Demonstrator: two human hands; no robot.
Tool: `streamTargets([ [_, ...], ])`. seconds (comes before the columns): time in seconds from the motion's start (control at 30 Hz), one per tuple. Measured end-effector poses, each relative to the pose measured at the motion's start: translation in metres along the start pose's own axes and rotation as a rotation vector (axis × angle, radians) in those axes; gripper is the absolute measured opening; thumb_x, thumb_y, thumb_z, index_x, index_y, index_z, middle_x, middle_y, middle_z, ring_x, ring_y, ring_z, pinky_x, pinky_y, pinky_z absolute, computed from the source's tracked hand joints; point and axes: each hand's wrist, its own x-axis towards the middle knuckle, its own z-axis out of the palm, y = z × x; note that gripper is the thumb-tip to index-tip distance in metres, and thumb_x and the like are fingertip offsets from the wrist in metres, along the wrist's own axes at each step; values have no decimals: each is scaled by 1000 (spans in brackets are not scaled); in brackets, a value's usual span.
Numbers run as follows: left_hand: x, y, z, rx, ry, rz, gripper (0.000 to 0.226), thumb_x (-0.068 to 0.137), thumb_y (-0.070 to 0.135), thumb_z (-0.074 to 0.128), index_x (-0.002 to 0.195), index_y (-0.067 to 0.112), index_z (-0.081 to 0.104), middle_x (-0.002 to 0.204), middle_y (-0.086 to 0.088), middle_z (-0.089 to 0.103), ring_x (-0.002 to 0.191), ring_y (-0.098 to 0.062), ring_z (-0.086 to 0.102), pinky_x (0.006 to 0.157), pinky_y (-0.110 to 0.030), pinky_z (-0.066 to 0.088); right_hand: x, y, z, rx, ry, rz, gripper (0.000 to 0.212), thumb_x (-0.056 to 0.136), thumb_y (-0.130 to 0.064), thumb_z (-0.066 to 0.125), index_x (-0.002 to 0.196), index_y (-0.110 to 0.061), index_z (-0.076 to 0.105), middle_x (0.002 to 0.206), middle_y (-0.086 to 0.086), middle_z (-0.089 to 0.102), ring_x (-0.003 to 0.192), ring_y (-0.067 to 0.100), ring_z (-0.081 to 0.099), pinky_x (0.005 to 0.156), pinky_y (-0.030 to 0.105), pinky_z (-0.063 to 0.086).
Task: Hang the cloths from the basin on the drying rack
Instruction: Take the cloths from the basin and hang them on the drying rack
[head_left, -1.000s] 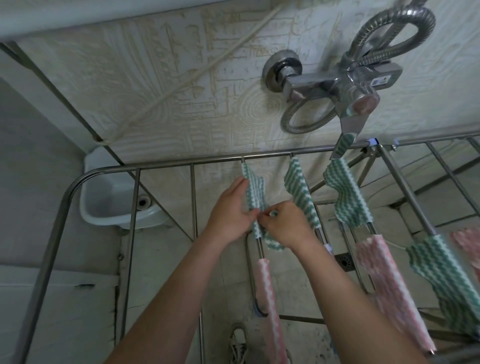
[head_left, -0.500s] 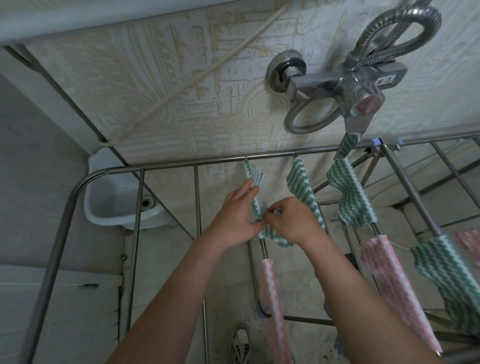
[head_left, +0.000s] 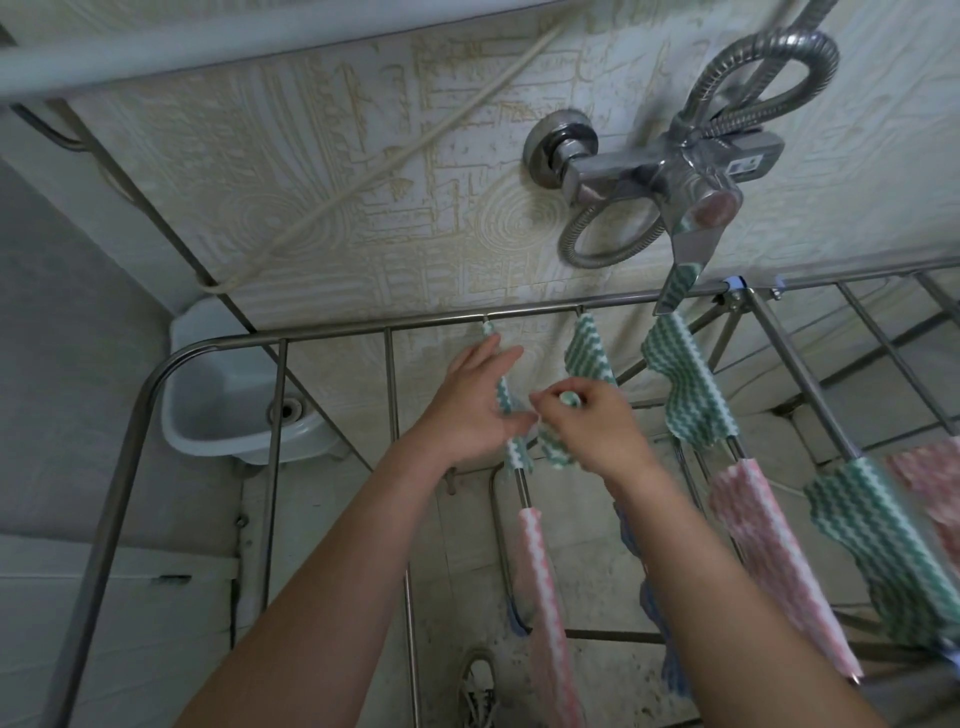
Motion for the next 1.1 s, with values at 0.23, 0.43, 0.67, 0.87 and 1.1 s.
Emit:
streamTargets([
  [0.23,-72,38,-6,-767,253,-90,7,84,24,68,91,25,70,84,8,71,76,0,65,70,-18,53,-36,-10,-17,1211,-382,187,26,94,-24,51,109,-4,59,103,13,63,95,22,61,86,33,54],
  [0.43,-98,43,-10,-887,432,-153,5,81,13,71,79,17,72,65,9,68,58,0,57,61,-18,48,-68,-17,-3,1259,-445,199,26,94,-8,46,107,8,62,101,20,70,88,23,70,75,33,60],
  [0.67,-133,60,-32,-831,507,-18,31,90,26,62,70,3,63,67,-8,62,67,-19,58,68,-32,50,-100,-17,-8,886,-353,251,20,95,-10,51,99,-2,69,71,8,72,51,12,66,43,20,53],
  [0.87,-155,84,-47,-502,519,151,40,87,29,65,54,12,52,49,0,38,48,-9,34,48,-24,30,-132,-26,-24,214,-232,-216,29,93,-38,54,117,-25,63,101,-20,63,87,-14,58,74,11,47],
  [1.1,-180,99,-44,-298,309,134,29,70,27,81,54,11,63,40,8,45,40,-4,35,42,-19,26,-163,-31,-13,-30,-161,-579,26,75,0,59,79,-25,65,67,12,59,61,5,49,53,23,40],
])
